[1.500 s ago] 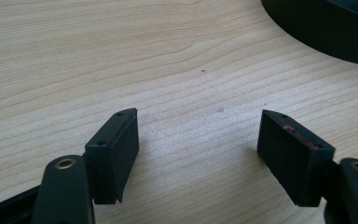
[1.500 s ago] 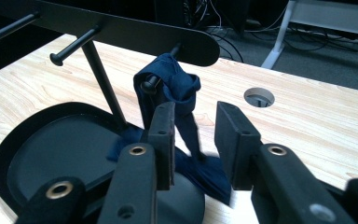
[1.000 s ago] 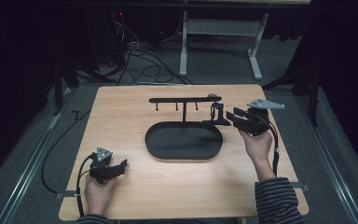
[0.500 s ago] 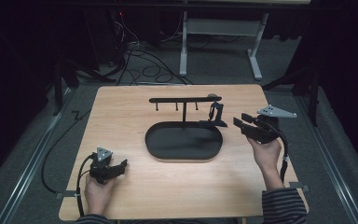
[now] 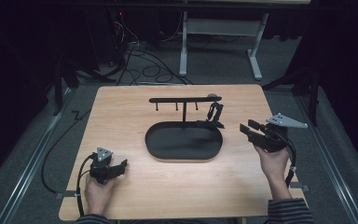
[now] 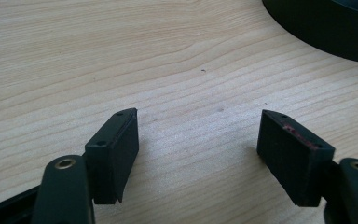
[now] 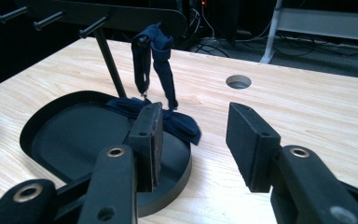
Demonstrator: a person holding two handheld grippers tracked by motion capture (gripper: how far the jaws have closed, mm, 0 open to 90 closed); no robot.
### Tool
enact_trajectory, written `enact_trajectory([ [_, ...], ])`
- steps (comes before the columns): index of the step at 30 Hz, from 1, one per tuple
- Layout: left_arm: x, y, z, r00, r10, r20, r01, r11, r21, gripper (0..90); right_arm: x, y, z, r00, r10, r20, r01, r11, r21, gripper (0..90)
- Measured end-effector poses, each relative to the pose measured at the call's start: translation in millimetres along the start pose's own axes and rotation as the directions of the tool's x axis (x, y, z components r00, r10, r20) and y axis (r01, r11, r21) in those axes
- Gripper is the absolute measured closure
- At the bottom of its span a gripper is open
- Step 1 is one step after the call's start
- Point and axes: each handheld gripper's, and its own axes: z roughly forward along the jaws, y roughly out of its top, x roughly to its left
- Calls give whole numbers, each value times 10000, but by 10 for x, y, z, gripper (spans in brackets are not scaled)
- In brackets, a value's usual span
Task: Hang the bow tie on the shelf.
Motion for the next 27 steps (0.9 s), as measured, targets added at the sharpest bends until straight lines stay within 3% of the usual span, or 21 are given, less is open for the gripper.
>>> enact_trajectory([
  [15, 0, 0, 0, 10000, 7, -1, -7, 10000, 4, 300, 51, -120, -164, 9999, -114, 77, 116, 9998, -182, 578],
  [27, -1, 0, 0, 10000, 4, 1, -4, 10000, 2, 299, 54, -249, -258, 9999, 87, 66, -85, 9997, -244, 578],
])
